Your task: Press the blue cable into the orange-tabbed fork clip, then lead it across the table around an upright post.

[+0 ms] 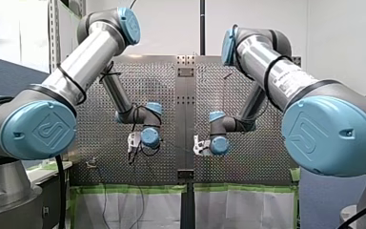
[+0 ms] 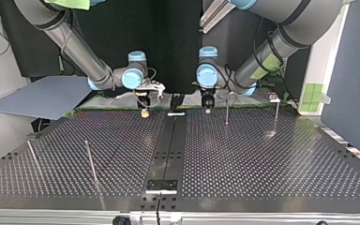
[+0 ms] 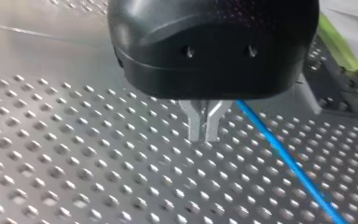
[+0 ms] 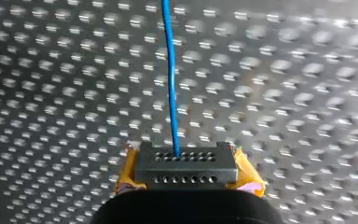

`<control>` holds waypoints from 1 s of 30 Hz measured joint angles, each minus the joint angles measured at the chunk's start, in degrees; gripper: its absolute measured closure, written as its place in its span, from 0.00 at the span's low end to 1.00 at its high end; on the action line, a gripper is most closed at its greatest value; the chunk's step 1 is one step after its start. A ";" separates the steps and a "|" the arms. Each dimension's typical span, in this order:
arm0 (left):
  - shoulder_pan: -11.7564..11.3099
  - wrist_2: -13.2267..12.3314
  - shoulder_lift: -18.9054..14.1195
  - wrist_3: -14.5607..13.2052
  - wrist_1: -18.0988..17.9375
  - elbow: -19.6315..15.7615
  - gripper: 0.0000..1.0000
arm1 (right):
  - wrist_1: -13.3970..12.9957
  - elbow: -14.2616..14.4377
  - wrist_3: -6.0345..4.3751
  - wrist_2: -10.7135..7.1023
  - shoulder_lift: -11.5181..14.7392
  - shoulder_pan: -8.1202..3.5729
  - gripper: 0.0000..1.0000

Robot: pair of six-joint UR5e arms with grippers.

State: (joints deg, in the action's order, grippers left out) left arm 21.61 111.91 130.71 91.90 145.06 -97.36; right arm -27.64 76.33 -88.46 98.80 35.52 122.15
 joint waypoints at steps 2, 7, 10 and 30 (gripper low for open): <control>0.41 0.28 -0.94 0.07 0.46 -0.01 1.00 | 0.79 -0.01 0.06 0.05 1.00 -0.05 1.00; 1.22 0.66 -3.44 0.67 1.80 -0.01 1.00 | 2.43 0.00 0.17 0.08 3.96 -0.06 1.00; 1.51 0.71 -5.20 1.22 2.36 -0.01 1.00 | 3.13 0.01 0.17 0.13 5.47 0.02 1.00; 2.72 1.96 -16.68 2.88 2.88 0.00 1.00 | 4.85 -0.03 0.11 0.09 16.61 0.73 1.00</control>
State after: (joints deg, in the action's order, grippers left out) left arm 24.32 113.87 114.03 94.78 147.95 -97.36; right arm -22.79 76.30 -88.35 98.89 52.13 122.88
